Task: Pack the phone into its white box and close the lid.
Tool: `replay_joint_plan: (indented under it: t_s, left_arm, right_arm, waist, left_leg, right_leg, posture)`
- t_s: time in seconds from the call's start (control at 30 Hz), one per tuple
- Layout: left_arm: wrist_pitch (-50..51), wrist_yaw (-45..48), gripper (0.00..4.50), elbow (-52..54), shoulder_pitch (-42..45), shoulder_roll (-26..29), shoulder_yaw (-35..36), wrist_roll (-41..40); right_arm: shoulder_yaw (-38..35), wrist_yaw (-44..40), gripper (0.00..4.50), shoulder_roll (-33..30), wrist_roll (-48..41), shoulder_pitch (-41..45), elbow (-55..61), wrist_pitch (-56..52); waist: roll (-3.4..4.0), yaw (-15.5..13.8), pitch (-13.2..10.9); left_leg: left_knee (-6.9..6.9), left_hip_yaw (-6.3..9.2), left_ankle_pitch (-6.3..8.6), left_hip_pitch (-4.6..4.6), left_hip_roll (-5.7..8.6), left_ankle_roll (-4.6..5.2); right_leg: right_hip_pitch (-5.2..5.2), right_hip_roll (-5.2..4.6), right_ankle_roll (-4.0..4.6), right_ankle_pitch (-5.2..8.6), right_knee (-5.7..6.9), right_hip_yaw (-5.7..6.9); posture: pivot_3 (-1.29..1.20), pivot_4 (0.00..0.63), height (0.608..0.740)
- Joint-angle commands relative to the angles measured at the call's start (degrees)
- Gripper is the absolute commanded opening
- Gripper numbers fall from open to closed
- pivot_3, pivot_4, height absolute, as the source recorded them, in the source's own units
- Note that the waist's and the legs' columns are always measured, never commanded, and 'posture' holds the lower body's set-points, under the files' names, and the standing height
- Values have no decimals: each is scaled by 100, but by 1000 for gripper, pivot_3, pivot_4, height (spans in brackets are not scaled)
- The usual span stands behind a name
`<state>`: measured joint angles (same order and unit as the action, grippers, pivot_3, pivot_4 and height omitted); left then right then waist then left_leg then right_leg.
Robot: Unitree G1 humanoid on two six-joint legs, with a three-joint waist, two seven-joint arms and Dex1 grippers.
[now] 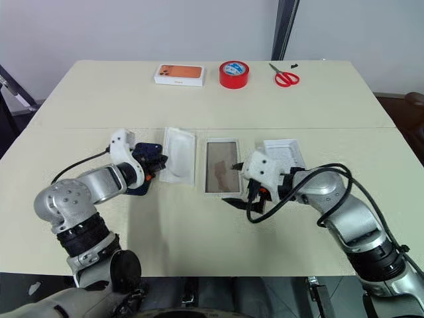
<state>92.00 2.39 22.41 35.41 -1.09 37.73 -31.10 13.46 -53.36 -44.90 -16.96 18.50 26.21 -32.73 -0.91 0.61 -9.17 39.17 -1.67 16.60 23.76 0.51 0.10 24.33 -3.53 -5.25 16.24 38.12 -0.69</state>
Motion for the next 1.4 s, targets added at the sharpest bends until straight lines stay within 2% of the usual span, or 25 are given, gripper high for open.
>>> replay_joint_plan:
  t_s: [0.03, 0.13, 0.23, 0.47, 0.5, 0.7, 0.87, 1.0, 1.1, 1.27, 1.4]
  left_arm:
    - [50, 189, 53, 100, 168, 84, 332, -204]
    - [50, 242, 53, 72, 169, 208, 339, -229]
    - [50, 242, 0, 69, 230, 239, 476, -283]
    - [49, 225, 0, 148, 423, 244, 797, -306]
    - [50, 222, 0, 147, 463, 240, 855, -311]
    - [50, 199, 0, 158, 607, 231, 1030, -467]
    - [50, 111, 0, 119, 536, 171, 914, -547]
    - [50, 75, 0, 135, 520, 121, 869, -581]
    - [50, 64, 0, 138, 525, 73, 910, -605]
    - [50, 55, 0, 146, 417, 38, 745, -664]
    - [50, -113, 0, 195, 240, -129, 424, -879]
  right_arm:
    - [390, -56, 4500, 127, 348, 277, -135, 193]
    - [706, -58, 4500, 309, 579, 487, -468, 136]
    - [952, 3, 3651, 503, 878, 657, -830, 216]
    - [1204, -195, 65, 621, 1137, 758, -805, 390]
    - [1223, -203, 19, 635, 1164, 767, -790, 396]
    - [1523, -146, 19, 1049, 1293, 990, -452, 96]
    - [1831, 98, 19, 1372, 1815, 1211, -911, 420]
    - [1917, 119, 19, 1628, 1911, 1374, -1064, 198]
    - [1794, 58, 896, 1685, 1789, 1355, -948, 187]
    - [1173, -133, 3152, 1484, 1325, 1226, -535, 285]
    - [367, -491, 3152, 952, 747, 1064, -208, 83]
  waist:
    - [-1, 8, 0]
    - [-2, 2, 0]
    - [-2, 1, 0]
    - [-3, -2, -1]
    - [-3, -2, -1]
    - [-4, 21, -1]
    - [-6, 1, 0]
    - [-7, 6, 0]
    - [-7, 8, 0]
    - [-7, 6, 0]
    - [-8, -13, 0]
  left_leg:
    - [0, 0, -1, 0, 0, -2]
    - [1, 0, -8, -1, 0, -14]
    - [1, 1, -11, -1, 0, -20]
    - [1, 1, -11, 0, 1, -22]
    - [1, 1, -11, 0, 1, -22]
    - [-1, 2, -13, -2, 0, -26]
    - [-1, 2, -14, -2, 2, -28]
    - [-1, 2, -14, -2, 3, -29]
    - [-1, 2, -15, -2, 2, -29]
    - [-1, 3, -14, -2, 2, -29]
    - [-1, 2, -13, -2, 3, -28]
  right_leg:
    - [0, 0, 0, 0, 0, 0]
    - [0, 0, 0, 0, 1, 1]
    - [0, 0, 0, 0, 0, 0]
    - [0, -2, 0, 0, 0, 1]
    - [0, -1, 0, 0, 0, 1]
    - [2, 0, 0, 0, 4, 1]
    - [3, -2, 0, 0, 3, 0]
    - [3, -2, 0, 0, 3, 1]
    - [3, -2, 0, 0, 4, 1]
    - [3, -1, -1, 0, 4, 1]
    - [2, -3, -1, -1, 2, 1]
  posture:
    - [0, 150, 725]
    - [0, 150, 725]
    - [0, 150, 725]
    - [0, 150, 725]
    - [0, 150, 725]
    - [0, 150, 725]
    - [0, 150, 725]
    - [0, 150, 725]
    - [0, 150, 725]
    - [0, 150, 725]
    - [0, 150, 725]
